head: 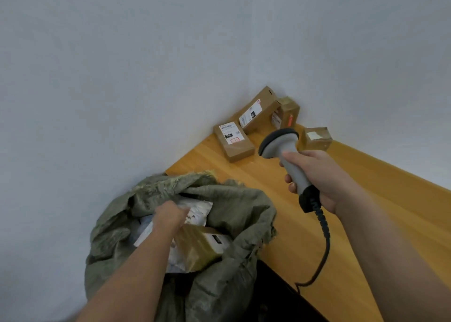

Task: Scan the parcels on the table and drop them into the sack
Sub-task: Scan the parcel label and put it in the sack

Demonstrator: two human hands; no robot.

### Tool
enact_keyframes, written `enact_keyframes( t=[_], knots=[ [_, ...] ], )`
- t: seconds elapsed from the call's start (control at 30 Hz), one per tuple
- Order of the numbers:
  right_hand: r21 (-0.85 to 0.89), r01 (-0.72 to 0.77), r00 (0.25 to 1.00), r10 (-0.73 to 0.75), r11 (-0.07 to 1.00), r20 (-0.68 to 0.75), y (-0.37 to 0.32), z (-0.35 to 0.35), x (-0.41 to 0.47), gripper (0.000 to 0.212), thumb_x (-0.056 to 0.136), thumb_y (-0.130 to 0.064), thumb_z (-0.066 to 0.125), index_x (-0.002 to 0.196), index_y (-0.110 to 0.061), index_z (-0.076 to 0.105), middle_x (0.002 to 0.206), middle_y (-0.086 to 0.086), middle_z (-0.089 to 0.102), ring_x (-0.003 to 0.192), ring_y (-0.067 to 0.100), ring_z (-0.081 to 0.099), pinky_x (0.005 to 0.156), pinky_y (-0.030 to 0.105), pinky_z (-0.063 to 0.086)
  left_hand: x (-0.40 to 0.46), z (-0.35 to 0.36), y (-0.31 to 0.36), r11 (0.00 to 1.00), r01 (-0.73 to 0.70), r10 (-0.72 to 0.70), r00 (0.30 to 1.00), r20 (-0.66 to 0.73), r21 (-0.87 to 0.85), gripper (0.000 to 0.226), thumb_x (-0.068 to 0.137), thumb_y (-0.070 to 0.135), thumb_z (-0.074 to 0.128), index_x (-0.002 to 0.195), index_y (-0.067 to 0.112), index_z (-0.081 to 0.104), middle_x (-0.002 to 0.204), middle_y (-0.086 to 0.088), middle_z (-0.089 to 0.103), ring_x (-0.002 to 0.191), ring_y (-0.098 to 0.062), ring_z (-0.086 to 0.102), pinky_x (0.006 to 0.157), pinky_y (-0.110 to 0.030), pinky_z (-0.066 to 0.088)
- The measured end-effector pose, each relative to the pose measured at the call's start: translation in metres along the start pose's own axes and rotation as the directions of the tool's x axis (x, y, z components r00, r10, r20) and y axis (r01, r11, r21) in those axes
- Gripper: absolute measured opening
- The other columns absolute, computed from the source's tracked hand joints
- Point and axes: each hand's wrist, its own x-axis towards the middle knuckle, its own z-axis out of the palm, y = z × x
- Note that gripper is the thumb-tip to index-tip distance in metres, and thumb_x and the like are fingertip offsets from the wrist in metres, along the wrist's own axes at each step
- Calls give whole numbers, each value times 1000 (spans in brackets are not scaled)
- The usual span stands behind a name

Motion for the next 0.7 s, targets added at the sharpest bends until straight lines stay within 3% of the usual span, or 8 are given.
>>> enact_keyframes(
  t=[0.13,0.2,0.3,0.4,0.57,0.7],
  knots=[
    [63,-11,999,13,998,-29,-13,-12,49,35,96,-31,62,114,0,60,80,14,55,59,18,54,47,24,47,31,-11,28,994,-104,101,987,-128,-16,27,93,22,55,70,9,50,76,-11,57,64,-21,53,51,-27,36],
    [118,-20,998,26,993,-56,-17,-17,77,34,95,-31,62,114,-2,59,81,13,56,60,17,54,48,25,47,44,-15,53,989,-149,147,973,-179,5,25,91,14,52,67,9,46,71,-8,52,61,-19,49,52,-26,35],
    [183,-40,993,59,982,-103,-19,-26,121,34,94,-32,63,115,-5,59,84,12,58,64,19,55,53,28,47,62,-15,99,959,-283,281,945,-167,8,9,93,12,51,88,9,58,91,-13,57,81,-24,55,69,-32,44],
    [189,-67,990,89,980,-110,-20,-40,158,34,94,-33,63,113,-6,58,82,12,57,62,18,55,52,27,48,82,1,145,911,-405,411,906,-97,82,37,96,16,50,131,7,53,132,-11,53,117,-26,53,96,-36,44],
    [164,-116,989,129,980,-73,-16,-61,217,33,95,-33,62,113,-6,59,79,12,55,57,17,53,49,25,47,115,37,217,866,-485,488,873,2,125,49,92,18,55,140,18,44,140,-1,46,122,-22,50,100,-37,47],
    [125,-149,988,153,981,-27,-8,-67,261,31,95,-34,62,111,-8,60,75,12,56,55,18,53,50,27,46,146,57,249,863,-478,478,877,37,164,65,91,17,61,149,20,34,154,0,33,135,-23,41,109,-39,41]
  ],
)
